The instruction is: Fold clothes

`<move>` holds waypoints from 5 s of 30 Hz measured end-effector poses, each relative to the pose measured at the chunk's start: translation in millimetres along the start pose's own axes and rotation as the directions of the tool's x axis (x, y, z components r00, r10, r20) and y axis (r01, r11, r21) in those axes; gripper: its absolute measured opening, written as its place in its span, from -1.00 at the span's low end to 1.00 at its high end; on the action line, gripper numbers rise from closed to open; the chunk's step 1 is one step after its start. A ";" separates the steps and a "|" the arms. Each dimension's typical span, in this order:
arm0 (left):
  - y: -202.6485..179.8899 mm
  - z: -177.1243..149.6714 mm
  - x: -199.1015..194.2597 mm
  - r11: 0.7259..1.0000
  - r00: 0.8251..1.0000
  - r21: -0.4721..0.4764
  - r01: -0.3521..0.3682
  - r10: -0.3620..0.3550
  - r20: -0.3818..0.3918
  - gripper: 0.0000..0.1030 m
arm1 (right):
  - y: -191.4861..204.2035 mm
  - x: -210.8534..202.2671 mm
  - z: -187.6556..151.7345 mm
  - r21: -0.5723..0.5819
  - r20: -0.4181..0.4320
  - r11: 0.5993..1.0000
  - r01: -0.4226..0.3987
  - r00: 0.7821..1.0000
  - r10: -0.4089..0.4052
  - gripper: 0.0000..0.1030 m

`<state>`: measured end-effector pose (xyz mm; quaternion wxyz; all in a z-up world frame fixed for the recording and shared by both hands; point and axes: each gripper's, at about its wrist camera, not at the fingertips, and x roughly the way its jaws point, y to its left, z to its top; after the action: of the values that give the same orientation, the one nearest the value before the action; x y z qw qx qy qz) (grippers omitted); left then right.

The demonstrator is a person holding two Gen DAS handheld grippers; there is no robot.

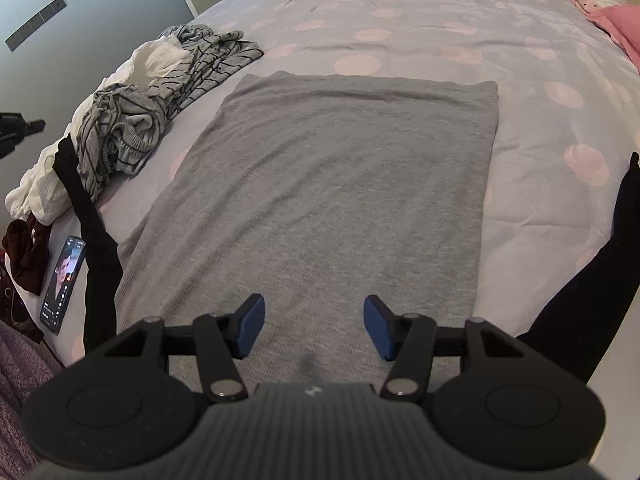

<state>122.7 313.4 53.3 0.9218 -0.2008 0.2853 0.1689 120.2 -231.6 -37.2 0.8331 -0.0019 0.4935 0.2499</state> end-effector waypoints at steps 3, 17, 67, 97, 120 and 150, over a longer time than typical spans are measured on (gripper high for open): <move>-4.3 0.9 4.1 1.000 0.999 0.022 0.014 -0.013 -0.037 -1.00 | 0.8 -2.0 -0.3 0.005 0.004 1.000 -0.002 1.000 0.002 0.14; 57.5 -15.5 70.1 0.981 0.975 -0.170 -0.095 0.058 -0.214 -0.25 | 1.8 5.7 0.5 0.000 -0.022 1.000 0.000 1.000 0.000 0.16; -213.6 -277.0 -126.7 0.661 0.803 0.479 0.578 -0.355 -0.480 0.03 | 14.0 -11.0 -19.2 -0.082 -0.036 0.993 -0.084 0.996 0.082 0.16; -201.3 -262.6 -98.9 0.700 0.836 0.525 0.483 -0.192 -0.514 0.03 | 11.2 -54.4 4.2 -0.099 0.132 0.994 -0.043 0.990 0.056 -0.97; -197.0 -269.2 -83.7 0.703 0.829 0.544 0.458 -0.117 -0.547 0.03 | -1.6 48.4 -9.3 -0.008 -0.066 1.000 0.020 0.998 -0.020 -0.37; -161.8 -252.8 -82.0 0.699 0.865 0.607 0.380 -0.035 -0.501 0.03 | -86.7 -83.8 -54.2 0.189 0.106 0.955 0.228 0.962 -0.251 -0.92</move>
<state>11.9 39.7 -45.0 0.8498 0.0899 0.5079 -0.1088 79.4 -355.8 -17.0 0.8842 0.0276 0.4550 0.1022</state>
